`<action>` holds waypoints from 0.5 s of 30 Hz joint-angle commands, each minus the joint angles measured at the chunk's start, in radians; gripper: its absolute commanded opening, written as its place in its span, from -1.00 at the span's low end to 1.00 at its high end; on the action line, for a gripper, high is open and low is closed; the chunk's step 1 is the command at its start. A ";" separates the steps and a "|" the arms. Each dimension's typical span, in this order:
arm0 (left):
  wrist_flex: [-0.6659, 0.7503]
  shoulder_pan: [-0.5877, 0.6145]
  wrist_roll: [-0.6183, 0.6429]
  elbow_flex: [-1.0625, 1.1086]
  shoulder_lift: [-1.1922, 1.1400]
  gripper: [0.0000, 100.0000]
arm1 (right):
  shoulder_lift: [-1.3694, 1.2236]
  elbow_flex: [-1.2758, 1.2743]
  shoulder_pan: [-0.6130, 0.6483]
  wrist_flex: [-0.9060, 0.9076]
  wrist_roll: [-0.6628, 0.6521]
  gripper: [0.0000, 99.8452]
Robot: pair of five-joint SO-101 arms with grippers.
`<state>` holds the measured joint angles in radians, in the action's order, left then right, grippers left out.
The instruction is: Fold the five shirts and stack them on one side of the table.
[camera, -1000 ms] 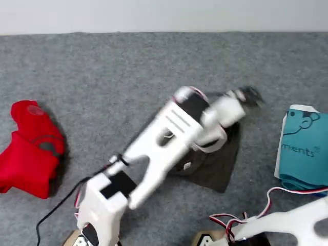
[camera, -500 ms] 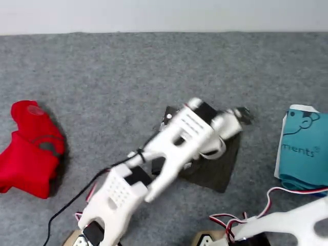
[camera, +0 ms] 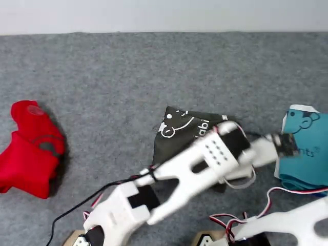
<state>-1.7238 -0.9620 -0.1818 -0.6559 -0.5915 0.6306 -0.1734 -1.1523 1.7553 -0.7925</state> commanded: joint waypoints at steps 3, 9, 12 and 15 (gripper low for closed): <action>-0.034 0.196 0.005 0.038 0.199 -0.97 | 0.022 0.038 -0.001 0.013 -0.009 -0.98; -0.034 0.404 0.006 0.220 0.434 -0.97 | 0.024 0.018 0.150 0.039 -0.002 -0.98; -0.034 0.508 0.003 0.343 0.563 -0.97 | 0.012 0.015 0.268 0.041 0.080 -0.98; -0.034 0.617 0.003 0.464 0.674 -0.97 | -0.001 -0.006 0.433 0.039 0.164 -0.98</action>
<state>-1.7315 -0.4434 -0.1818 -0.2708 -0.0606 0.6306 -0.1749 -0.8623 1.7568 -0.6974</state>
